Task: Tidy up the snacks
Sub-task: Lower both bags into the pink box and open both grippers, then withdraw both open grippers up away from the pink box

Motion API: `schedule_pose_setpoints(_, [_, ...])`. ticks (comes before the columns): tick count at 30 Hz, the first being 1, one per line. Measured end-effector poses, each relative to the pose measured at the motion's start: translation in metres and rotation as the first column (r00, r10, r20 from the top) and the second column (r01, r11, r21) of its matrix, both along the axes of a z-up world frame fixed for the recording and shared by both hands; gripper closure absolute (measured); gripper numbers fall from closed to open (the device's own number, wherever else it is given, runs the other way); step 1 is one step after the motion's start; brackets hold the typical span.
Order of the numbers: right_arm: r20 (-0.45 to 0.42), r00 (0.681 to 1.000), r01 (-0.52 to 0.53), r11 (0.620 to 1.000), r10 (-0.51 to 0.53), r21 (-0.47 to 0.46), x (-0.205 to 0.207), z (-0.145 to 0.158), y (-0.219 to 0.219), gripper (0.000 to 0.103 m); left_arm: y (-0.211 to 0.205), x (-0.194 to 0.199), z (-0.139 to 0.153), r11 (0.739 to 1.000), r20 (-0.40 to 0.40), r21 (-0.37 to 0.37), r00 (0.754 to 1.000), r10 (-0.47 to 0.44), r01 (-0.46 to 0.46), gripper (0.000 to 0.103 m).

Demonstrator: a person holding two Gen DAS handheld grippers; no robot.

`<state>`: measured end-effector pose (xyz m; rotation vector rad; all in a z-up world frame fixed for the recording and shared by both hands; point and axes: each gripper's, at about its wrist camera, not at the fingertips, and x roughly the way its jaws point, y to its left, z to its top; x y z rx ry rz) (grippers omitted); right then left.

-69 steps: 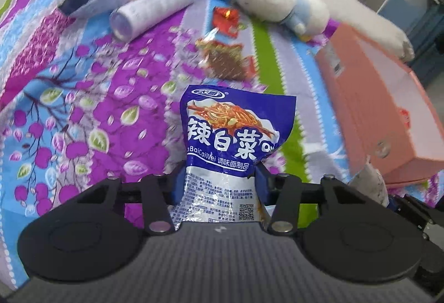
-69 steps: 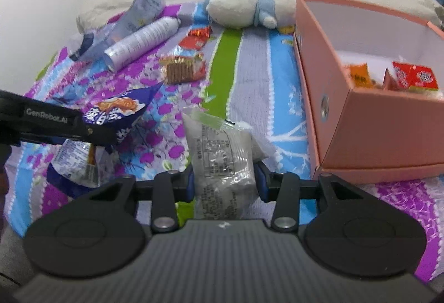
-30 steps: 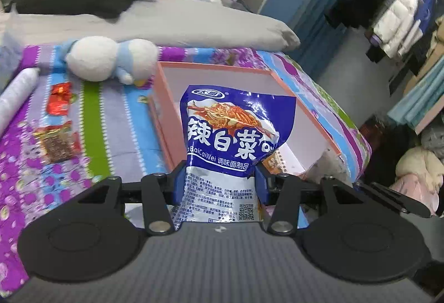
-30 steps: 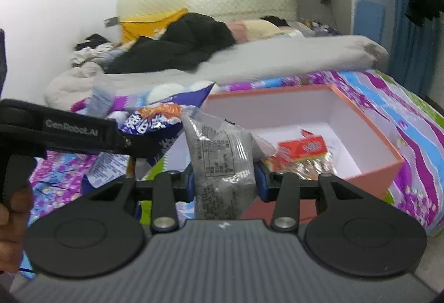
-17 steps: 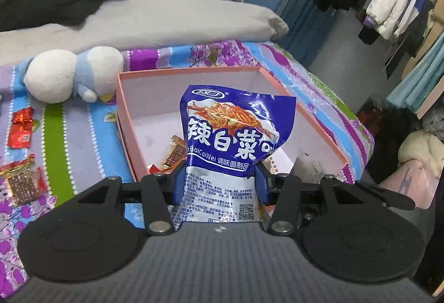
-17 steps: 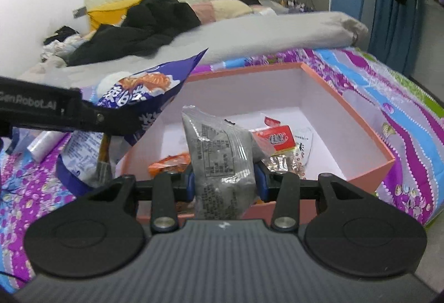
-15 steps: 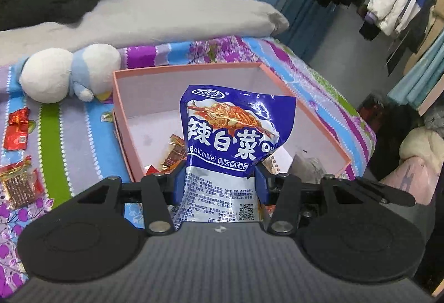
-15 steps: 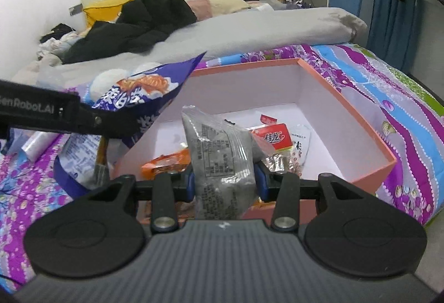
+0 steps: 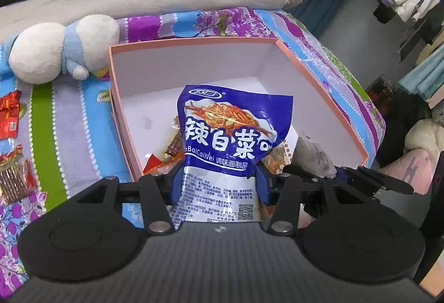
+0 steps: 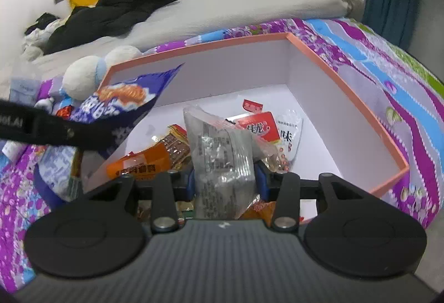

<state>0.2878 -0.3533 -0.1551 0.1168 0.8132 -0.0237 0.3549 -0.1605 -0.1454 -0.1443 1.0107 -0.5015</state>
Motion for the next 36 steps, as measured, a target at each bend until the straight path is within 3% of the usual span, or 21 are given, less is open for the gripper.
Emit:
schedule_pose_setpoints(2, [-0.003,1.0,-0.005,1.0,0.005,0.004,-0.001,0.0,0.0,0.056,0.0,0.0,-0.001,1.0,-0.003,0.013,1.0,-0.006,0.007,0.039])
schedule_pose_setpoints(4, [0.006,1.0,-0.011,1.0,0.011,-0.008,-0.002,0.002,0.003,0.037,0.001,-0.002,0.0,1.0,-0.006,0.021,1.0,-0.002,0.002,0.026])
schedule_pose_setpoints(6, [0.027,1.0,-0.004,1.0,0.005,-0.028,-0.003,0.006,0.005,0.032,0.004,-0.004,0.003,1.0,0.005,0.019,1.0,0.008,-0.008,0.024])
schedule_pose_setpoints(18, [0.111,0.994,-0.003,1.0,0.002,0.009,-0.017,0.034,0.014,0.032,0.036,-0.03,0.044,0.999,0.121,-0.028,0.992,0.044,-0.041,0.021])
schedule_pose_setpoints(23, [0.162,0.987,-0.009,1.0,0.008,0.004,-0.028,0.049,0.024,0.032,0.05,-0.049,0.062,0.998,0.205,-0.008,0.977,0.058,-0.057,0.021])
schedule_pose_setpoints(36, [0.261,0.961,-0.1,0.995,0.092,0.017,-0.062,0.069,0.068,0.032,0.107,-0.106,0.082,0.991,0.304,-0.037,0.943,0.136,-0.131,0.021])
